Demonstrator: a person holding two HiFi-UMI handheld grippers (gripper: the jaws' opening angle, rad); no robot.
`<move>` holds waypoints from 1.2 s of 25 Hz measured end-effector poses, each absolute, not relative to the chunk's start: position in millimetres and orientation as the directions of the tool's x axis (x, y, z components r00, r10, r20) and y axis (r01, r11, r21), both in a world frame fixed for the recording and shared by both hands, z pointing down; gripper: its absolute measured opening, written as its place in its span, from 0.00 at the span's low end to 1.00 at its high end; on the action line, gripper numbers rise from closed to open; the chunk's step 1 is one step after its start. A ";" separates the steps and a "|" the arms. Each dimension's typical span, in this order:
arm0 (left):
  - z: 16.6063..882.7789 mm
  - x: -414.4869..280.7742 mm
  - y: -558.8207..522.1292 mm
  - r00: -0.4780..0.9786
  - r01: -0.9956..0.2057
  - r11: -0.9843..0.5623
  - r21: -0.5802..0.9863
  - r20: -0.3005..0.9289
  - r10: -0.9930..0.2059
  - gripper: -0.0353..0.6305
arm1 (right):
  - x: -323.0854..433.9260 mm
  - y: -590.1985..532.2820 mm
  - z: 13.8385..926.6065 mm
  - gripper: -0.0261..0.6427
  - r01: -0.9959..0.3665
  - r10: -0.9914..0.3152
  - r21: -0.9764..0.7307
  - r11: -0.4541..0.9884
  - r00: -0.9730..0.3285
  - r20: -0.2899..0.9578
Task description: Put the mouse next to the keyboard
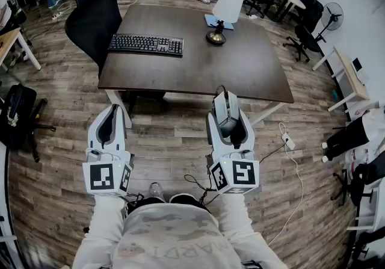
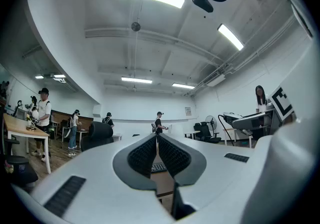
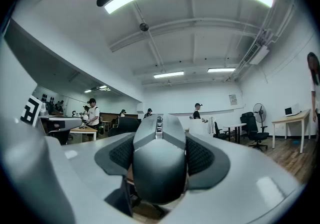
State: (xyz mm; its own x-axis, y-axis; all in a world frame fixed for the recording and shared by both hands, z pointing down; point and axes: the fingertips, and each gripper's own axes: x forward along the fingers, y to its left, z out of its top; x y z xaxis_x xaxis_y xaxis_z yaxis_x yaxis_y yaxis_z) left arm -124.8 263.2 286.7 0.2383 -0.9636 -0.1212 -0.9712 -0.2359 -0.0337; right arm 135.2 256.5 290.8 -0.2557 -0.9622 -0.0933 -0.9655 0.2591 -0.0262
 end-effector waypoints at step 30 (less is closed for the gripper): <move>293.1 -149.0 209.6 0.296 -0.955 -0.293 -0.043 -0.132 -0.946 0.08 | 123.5 216.7 305.1 0.50 -0.980 -0.983 -0.097 0.171 -0.164 -0.078</move>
